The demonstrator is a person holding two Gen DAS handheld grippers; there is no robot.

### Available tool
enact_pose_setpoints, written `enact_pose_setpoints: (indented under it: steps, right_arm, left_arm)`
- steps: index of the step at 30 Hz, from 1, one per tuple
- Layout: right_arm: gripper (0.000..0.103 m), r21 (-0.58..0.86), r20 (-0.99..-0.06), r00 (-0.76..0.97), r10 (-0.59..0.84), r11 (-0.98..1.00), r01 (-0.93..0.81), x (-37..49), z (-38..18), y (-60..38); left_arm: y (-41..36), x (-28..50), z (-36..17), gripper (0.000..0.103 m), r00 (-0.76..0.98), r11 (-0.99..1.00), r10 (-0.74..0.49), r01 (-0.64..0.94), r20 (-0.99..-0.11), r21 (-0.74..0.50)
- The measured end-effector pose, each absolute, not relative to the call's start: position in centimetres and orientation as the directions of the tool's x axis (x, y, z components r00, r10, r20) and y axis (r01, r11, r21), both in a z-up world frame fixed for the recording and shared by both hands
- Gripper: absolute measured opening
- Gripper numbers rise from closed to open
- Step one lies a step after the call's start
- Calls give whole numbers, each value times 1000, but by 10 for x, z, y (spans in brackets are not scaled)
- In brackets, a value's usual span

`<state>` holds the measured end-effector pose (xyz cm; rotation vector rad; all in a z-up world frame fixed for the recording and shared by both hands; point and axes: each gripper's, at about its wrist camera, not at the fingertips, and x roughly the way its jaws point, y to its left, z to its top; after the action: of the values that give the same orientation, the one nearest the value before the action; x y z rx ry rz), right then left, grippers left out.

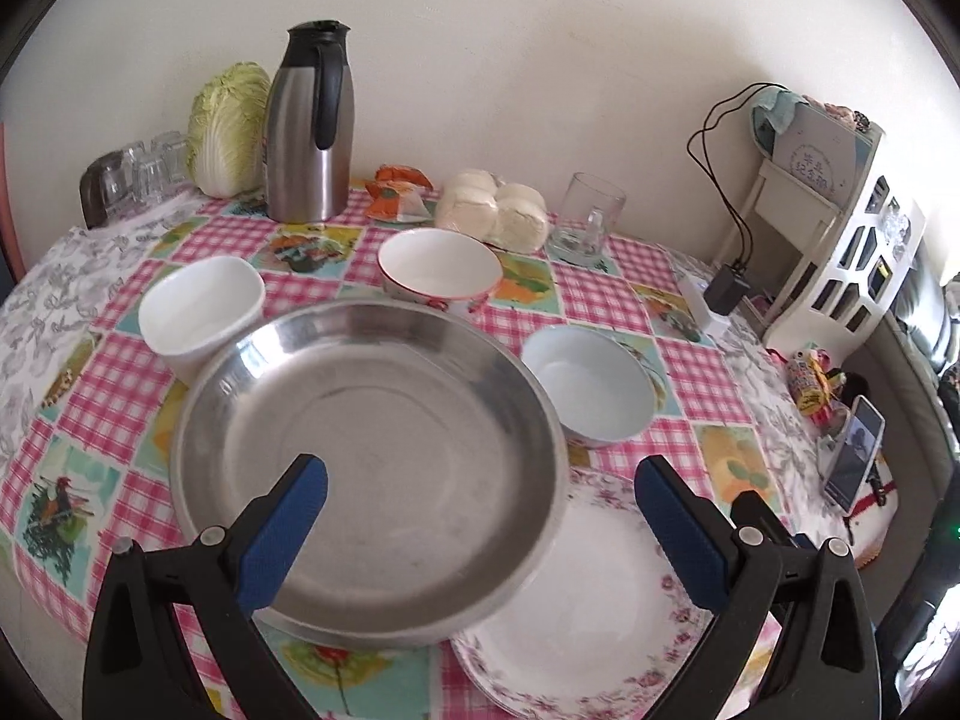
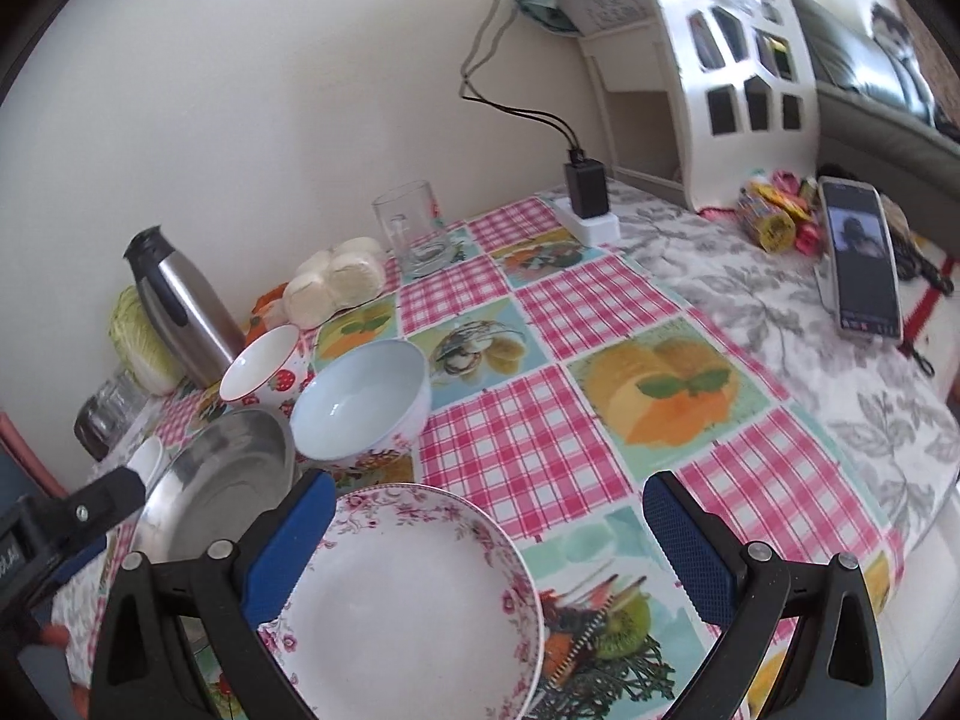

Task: Organize plates and bowls
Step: 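Move both grippers toward the floral-rimmed white plate, then close the right gripper on the floral plate rim while the left gripper grips it too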

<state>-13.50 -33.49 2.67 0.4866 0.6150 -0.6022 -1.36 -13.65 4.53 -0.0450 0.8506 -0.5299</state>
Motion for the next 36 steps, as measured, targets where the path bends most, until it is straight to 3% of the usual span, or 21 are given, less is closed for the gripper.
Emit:
enact_pose_setpoints:
  steps: [14, 19, 25, 29, 36]
  right_arm:
    - [103, 331, -750, 598, -283, 622, 709, -150, -9, -359]
    - [97, 371, -759, 607, -233, 612, 698, -148, -20, -360]
    - [92, 387, -771, 605, -197, 610, 692, -144, -31, -360]
    - [92, 378, -775, 601, -196, 619, 689, -142, -32, -359]
    - [92, 373, -783, 593, -188, 621, 690, -139, -36, -359]
  left_arm:
    - [-147, -44, 16, 102, 392, 867, -446, 412, -804, -281]
    - [-152, -45, 6, 101, 360, 865, -436, 419, -825, -274]
    - [-154, -55, 7, 97, 384, 872, -404, 434, -830, -224]
    - [-158, -60, 7, 86, 401, 879, -375, 440, -836, -184]
    - [-155, -66, 1, 86, 364, 876, -397, 423, -842, -230]
